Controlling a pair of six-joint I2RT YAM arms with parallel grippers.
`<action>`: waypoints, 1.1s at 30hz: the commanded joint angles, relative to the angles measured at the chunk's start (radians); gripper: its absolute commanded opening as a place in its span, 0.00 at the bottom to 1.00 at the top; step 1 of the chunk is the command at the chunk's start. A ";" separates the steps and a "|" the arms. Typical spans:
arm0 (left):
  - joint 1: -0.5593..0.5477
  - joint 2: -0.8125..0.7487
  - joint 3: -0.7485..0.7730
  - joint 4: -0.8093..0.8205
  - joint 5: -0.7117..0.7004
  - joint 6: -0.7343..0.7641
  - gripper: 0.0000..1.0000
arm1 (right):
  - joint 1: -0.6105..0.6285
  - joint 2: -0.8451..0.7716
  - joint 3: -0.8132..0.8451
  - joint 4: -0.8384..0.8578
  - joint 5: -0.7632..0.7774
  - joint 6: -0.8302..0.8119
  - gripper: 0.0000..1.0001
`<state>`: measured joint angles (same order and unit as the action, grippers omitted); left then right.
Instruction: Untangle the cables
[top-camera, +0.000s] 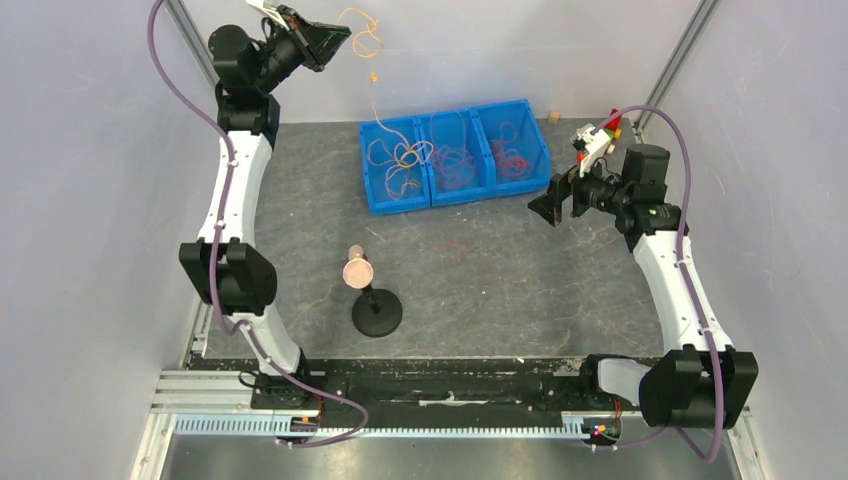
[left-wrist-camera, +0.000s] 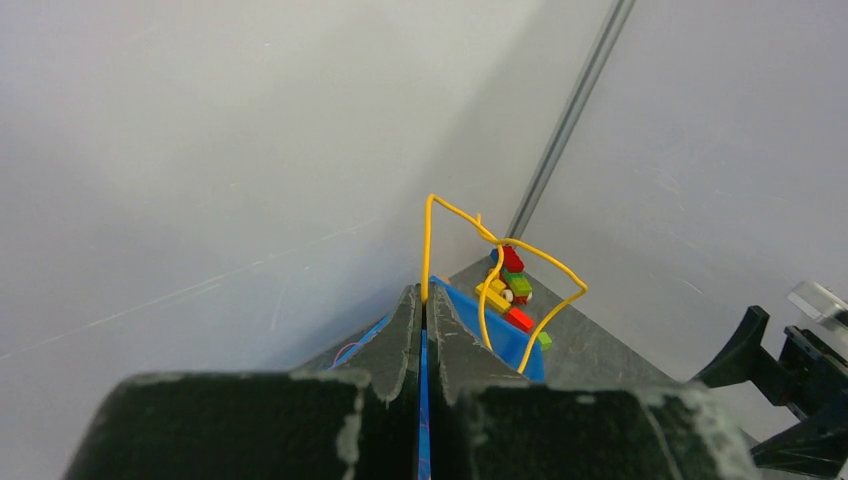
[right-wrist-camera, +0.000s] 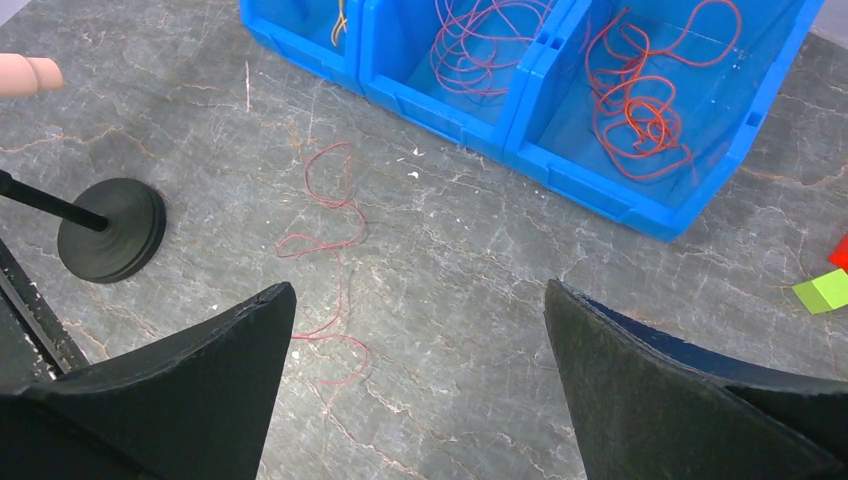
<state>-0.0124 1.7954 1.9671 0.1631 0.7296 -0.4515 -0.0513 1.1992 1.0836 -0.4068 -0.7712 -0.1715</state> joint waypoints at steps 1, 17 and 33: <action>-0.001 0.073 0.081 0.019 -0.003 0.031 0.02 | 0.000 0.008 0.043 0.011 0.013 -0.002 0.98; -0.055 0.190 -0.125 -0.211 0.011 0.403 0.02 | 0.001 0.063 0.004 0.014 0.007 -0.008 0.98; -0.167 0.370 0.019 -0.604 -0.465 0.599 0.09 | 0.024 0.120 -0.050 0.013 0.009 -0.041 0.98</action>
<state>-0.1707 2.1494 1.8629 -0.3233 0.4339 0.0769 -0.0467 1.2976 1.0492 -0.4084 -0.7620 -0.1905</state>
